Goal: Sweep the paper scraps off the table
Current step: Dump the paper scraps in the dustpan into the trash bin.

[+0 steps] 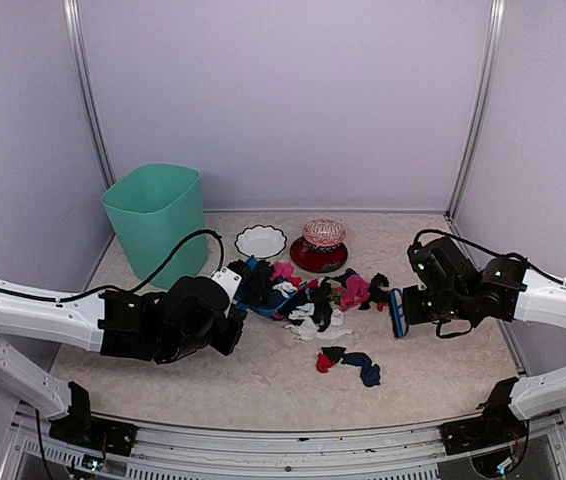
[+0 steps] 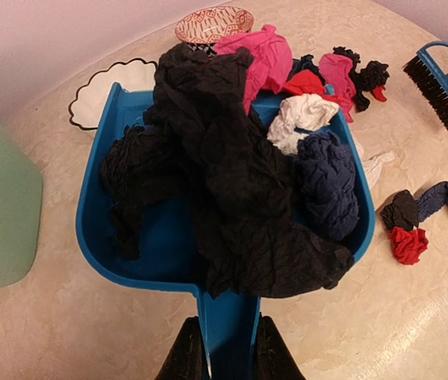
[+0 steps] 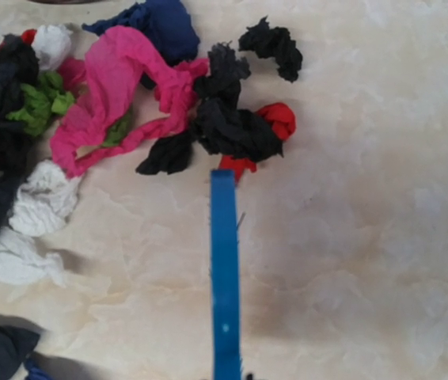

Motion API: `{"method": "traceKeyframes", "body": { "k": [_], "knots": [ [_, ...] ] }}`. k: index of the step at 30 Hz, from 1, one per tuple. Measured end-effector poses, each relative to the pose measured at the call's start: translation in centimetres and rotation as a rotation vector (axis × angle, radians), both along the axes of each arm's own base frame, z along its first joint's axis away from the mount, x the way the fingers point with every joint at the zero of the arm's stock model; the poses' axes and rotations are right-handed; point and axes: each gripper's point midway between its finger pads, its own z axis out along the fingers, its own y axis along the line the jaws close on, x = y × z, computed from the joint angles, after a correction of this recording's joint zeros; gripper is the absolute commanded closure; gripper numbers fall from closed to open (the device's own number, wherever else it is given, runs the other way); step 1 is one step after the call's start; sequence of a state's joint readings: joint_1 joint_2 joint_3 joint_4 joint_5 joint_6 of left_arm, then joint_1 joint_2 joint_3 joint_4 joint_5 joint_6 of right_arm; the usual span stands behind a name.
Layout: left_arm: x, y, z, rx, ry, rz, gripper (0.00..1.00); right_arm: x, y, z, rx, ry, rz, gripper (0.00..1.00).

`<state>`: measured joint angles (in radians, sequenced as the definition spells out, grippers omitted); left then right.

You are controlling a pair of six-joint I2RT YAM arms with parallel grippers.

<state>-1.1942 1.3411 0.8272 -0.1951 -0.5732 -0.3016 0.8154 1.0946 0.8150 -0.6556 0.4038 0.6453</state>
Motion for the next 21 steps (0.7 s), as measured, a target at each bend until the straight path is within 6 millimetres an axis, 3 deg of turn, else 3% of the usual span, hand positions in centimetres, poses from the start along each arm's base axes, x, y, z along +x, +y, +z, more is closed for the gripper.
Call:
{"method": "traceKeyframes", "body": {
  "k": [6, 21],
  "knots": [
    [0.8, 0.8, 1.4, 0.006, 0.0, 0.023, 1.0, 0.0, 0.0, -0.1, 0.002, -0.001, 0.0, 1.0],
    [3.3, 2.1, 7.9, -0.04, -0.04, 0.058, 1.0, 0.2, 0.2, -0.2, 0.004, -0.002, 0.002, 1.0]
  ]
}}
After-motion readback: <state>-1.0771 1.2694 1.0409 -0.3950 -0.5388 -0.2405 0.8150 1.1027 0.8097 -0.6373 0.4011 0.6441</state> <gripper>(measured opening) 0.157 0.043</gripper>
